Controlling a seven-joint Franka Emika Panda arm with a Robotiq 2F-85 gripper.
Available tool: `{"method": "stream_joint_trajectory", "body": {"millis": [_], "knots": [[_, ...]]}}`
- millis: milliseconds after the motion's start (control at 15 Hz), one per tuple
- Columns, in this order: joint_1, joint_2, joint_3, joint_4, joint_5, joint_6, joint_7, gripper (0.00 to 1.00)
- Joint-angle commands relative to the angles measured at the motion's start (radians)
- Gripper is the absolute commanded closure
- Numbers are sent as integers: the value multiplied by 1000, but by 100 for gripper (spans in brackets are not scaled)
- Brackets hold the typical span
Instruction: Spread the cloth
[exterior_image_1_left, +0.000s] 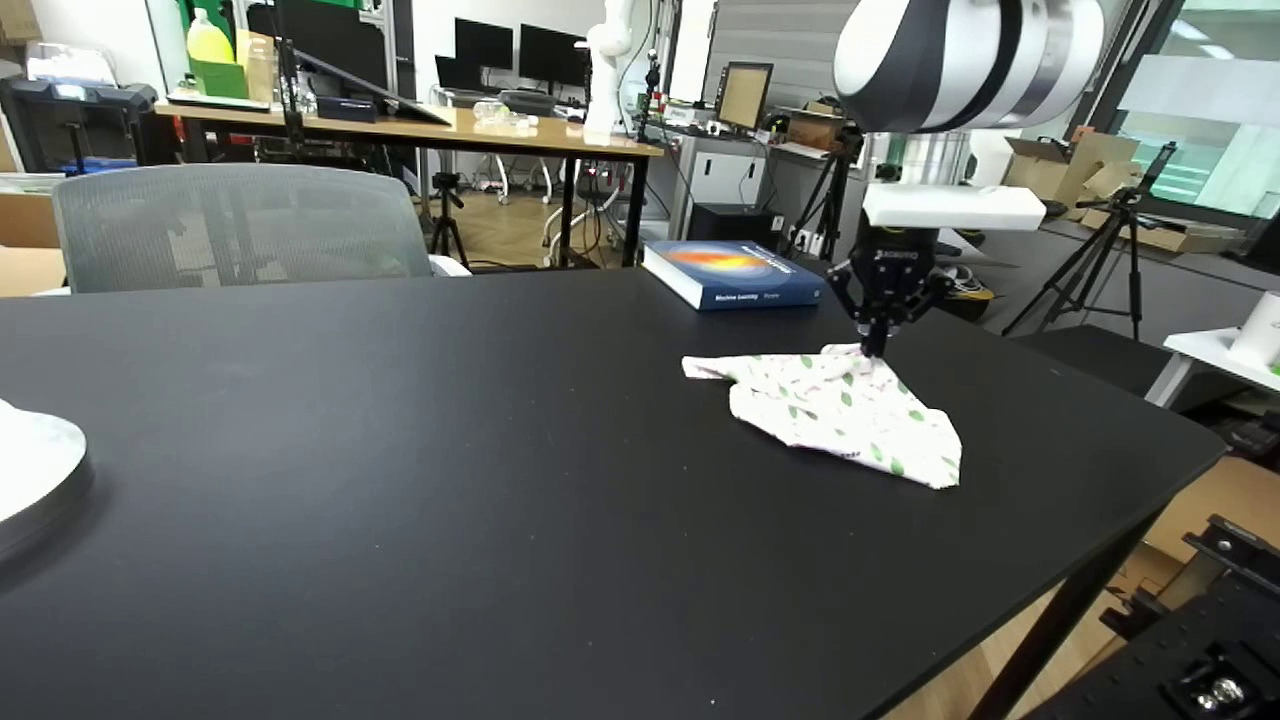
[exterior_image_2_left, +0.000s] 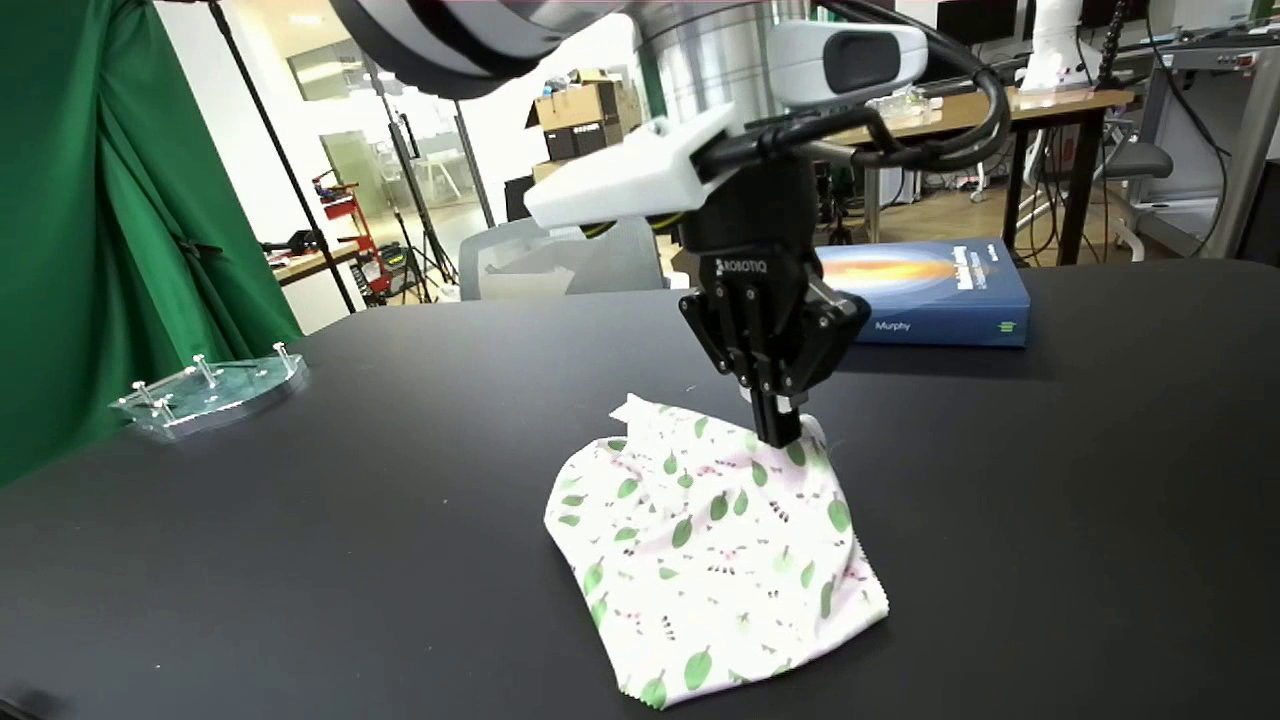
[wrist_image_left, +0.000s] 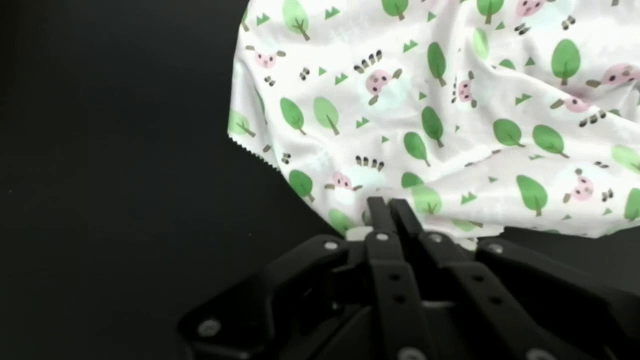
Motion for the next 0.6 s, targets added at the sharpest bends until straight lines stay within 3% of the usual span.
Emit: {"method": "stream_joint_trajectory", "body": {"millis": [0,200,533], "knots": [[-31,9,32,18,64,-31,-3,60],[-17,-22,38,0,74,-19,-1,40],[48,-111,53,-41,-1,-35,0,6]]}}
